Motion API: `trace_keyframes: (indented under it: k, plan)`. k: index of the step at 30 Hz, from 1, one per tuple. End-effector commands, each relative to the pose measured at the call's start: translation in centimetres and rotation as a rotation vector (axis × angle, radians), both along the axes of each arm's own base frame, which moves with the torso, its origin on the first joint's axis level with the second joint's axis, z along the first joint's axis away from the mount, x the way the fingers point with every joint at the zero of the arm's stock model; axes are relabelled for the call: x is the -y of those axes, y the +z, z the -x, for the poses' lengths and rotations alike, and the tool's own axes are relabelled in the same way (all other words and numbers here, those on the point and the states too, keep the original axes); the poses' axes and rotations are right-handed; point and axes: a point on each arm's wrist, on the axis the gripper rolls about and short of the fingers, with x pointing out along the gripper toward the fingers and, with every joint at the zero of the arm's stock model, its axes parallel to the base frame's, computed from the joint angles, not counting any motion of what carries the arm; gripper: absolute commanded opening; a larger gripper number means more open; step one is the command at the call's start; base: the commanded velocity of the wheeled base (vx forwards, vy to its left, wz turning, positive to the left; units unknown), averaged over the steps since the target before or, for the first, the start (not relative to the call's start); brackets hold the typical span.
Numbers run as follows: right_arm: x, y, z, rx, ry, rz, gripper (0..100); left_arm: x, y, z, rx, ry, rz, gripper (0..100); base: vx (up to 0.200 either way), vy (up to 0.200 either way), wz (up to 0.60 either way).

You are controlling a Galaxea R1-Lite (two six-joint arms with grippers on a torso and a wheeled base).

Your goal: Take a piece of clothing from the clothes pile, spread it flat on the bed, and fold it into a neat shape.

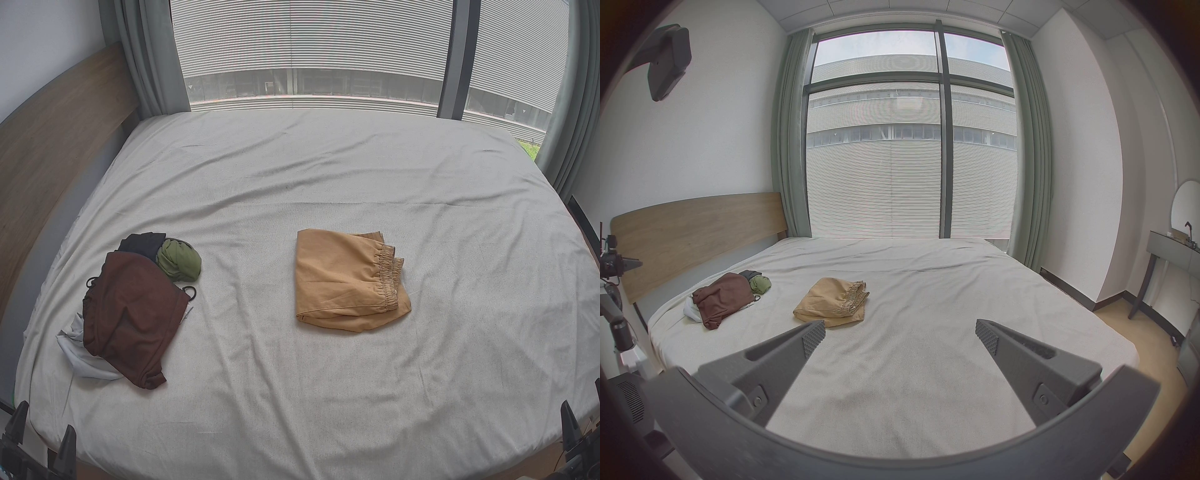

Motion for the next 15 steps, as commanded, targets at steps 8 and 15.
trace_keyframes:
  k: [8,15]
  plan:
    - [0.00,-0.48,-0.03,-0.005,0.004,0.003,100,-0.01,-0.52,-0.01,-0.002,-0.006,0.000,100,0.000,0.000,0.00]
    - [0.00,-0.51,-0.03,-0.008,0.002,0.003,100,-0.01,-0.52,-0.01,-0.002,-0.006,0.000,100,0.000,0.000,0.00]
